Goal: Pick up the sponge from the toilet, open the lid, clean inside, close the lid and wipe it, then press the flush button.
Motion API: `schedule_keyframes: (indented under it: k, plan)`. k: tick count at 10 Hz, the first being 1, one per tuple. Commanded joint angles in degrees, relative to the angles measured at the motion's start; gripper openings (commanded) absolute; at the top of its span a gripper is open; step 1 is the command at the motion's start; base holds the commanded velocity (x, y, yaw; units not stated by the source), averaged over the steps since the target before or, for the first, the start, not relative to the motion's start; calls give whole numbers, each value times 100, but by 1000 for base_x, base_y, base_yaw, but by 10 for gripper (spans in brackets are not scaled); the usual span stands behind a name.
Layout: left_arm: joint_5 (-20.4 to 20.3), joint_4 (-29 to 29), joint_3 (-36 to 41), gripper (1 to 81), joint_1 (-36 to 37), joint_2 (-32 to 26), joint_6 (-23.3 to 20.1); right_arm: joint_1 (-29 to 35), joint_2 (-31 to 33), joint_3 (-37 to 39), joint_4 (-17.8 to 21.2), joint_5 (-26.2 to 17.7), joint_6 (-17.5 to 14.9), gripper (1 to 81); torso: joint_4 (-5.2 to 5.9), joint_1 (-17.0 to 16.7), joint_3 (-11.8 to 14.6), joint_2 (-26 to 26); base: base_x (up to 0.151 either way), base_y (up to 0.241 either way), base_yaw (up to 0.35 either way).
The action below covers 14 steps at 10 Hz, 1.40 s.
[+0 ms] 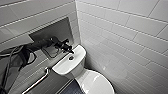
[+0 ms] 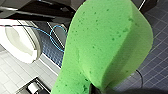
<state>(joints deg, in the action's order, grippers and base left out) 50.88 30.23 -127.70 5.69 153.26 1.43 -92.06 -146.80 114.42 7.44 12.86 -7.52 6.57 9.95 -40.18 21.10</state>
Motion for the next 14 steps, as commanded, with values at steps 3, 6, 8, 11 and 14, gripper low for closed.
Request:
schedule_keyframes:
  k: [3, 6, 8, 11, 14]
  plan:
    - [-17, -88, 2056, 10, 859, -1166, -213, -98, 60, -140, -5, -504, -30, 10, 0, 0, 0, 0, 0, 0, 0]
    - [-427, -174, 3264, 10, 69, -1927, -222, -54, 60, -158, 3, -504, -30, 10, 0, 5, 0, 0, 0, 0, 0]
    - [-895, -412, 4110, 10, -563, -2518, -213, -54, 69, -167, -5, -504, -30, 10, 0, 5, 0, 0, 0, 0, 0]
    - [-1772, -763, 5358, 10, -1627, -3335, -213, -19, 60, -176, 3, -504, -4, 10, 0, 7, 0, 0, 0, 0, 0]
    - [-2687, -1352, 6326, 10, -2918, -4126, -222, 34, 60, -140, 21, -504, 22, 10, 0, 7, 0, 0, 0, 0, 0]
